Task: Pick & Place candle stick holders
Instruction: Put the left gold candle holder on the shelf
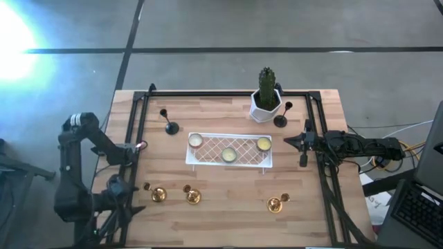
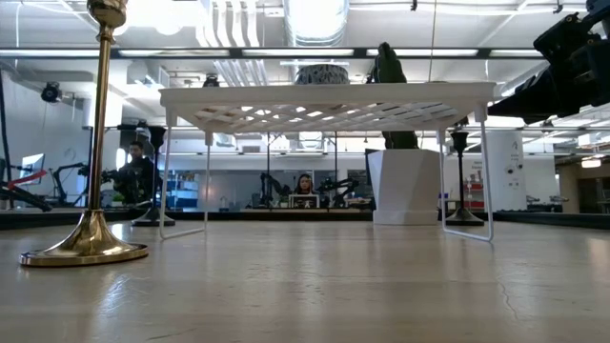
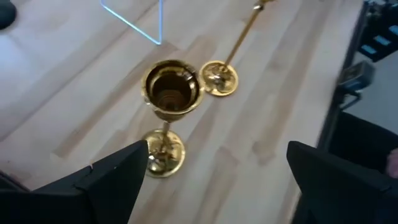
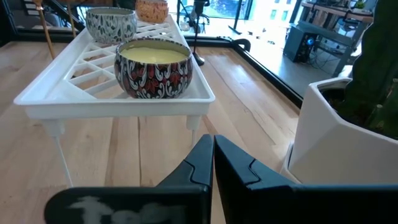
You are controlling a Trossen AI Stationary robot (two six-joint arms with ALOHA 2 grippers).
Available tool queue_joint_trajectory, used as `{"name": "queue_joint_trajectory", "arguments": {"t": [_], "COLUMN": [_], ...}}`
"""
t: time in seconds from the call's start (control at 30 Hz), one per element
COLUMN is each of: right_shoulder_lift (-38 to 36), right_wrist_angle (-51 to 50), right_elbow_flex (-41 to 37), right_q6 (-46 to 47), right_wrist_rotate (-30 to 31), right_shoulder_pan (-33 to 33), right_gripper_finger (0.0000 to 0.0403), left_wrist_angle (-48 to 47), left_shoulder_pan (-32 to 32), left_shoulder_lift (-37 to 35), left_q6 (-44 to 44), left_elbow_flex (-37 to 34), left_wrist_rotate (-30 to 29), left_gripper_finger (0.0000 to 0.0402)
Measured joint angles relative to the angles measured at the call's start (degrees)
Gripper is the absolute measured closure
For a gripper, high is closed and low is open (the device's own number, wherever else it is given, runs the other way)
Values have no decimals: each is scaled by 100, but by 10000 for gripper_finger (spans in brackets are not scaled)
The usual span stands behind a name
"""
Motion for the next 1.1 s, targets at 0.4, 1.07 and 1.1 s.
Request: {"name": "queue_joint_trajectory", "arguments": {"t": [0.4, 1.07, 1.1], "right_shoulder_lift": [-2, 0, 0], "right_wrist_angle": [2, 2, 2], "right_elbow_flex": [-2, -11, -11], "right_q6": [0, 0, 0], "right_wrist_rotate": [0, 0, 0], "right_shoulder_pan": [-2, 0, 0], "right_gripper_finger": [394, 394, 394], "left_wrist_angle": [1054, 1688, 1684], "left_shoulder_pan": [75, 284, 284], "left_shoulder_lift": [-225, -504, -514], "left_q6": [323, 167, 228], "left_elbow_flex": [-1166, -1996, -2002], "left_wrist_rotate": [-190, -399, -391], "left_gripper_finger": [14, 14, 14]}}
